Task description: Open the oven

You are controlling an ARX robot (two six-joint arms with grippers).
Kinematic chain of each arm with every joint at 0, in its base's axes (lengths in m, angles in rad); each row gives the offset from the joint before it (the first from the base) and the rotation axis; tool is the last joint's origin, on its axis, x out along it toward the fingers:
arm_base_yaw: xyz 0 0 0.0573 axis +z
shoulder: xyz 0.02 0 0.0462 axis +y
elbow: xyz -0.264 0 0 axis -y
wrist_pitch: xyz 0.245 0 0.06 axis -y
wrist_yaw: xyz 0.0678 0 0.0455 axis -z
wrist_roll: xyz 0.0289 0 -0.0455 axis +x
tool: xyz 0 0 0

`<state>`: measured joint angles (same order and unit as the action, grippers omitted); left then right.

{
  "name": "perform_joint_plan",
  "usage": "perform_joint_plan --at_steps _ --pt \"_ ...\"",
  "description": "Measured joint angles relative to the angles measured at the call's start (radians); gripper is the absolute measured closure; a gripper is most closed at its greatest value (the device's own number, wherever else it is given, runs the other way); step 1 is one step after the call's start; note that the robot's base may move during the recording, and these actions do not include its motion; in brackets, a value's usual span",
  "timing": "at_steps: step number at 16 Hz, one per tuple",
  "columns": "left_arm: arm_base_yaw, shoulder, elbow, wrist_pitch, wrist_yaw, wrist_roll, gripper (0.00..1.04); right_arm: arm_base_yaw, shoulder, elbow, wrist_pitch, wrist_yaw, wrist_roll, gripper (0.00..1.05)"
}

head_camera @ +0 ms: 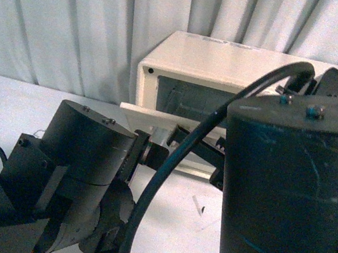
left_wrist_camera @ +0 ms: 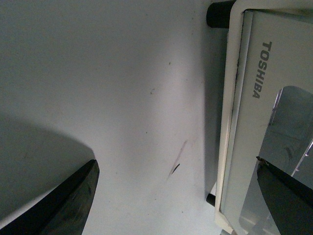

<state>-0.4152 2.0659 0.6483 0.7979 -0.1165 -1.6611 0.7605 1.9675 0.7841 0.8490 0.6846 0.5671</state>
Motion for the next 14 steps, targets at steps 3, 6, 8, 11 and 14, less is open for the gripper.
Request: perform_joint_plan --at_steps 3,6,8,11,14 --pt "-0.002 0.001 -0.005 0.003 0.001 -0.007 0.07 0.042 -0.139 -0.115 -0.221 0.092 -0.048 1.03" --pt "-0.001 0.001 -0.005 0.002 0.000 -0.007 0.07 -0.297 -1.049 -0.539 -0.885 0.225 -0.042 0.87" --pt "-0.001 0.001 -0.005 0.000 0.000 -0.007 0.07 -0.473 -1.302 -0.610 -1.057 0.121 -0.032 0.71" --pt "-0.001 0.001 -0.005 0.000 0.000 -0.007 0.07 -0.625 -1.468 -0.650 -1.120 0.043 -0.032 0.47" --pt "-0.002 0.001 -0.005 0.002 0.001 -0.006 0.07 -0.738 -1.649 -0.782 -0.800 -0.324 -0.189 0.56"
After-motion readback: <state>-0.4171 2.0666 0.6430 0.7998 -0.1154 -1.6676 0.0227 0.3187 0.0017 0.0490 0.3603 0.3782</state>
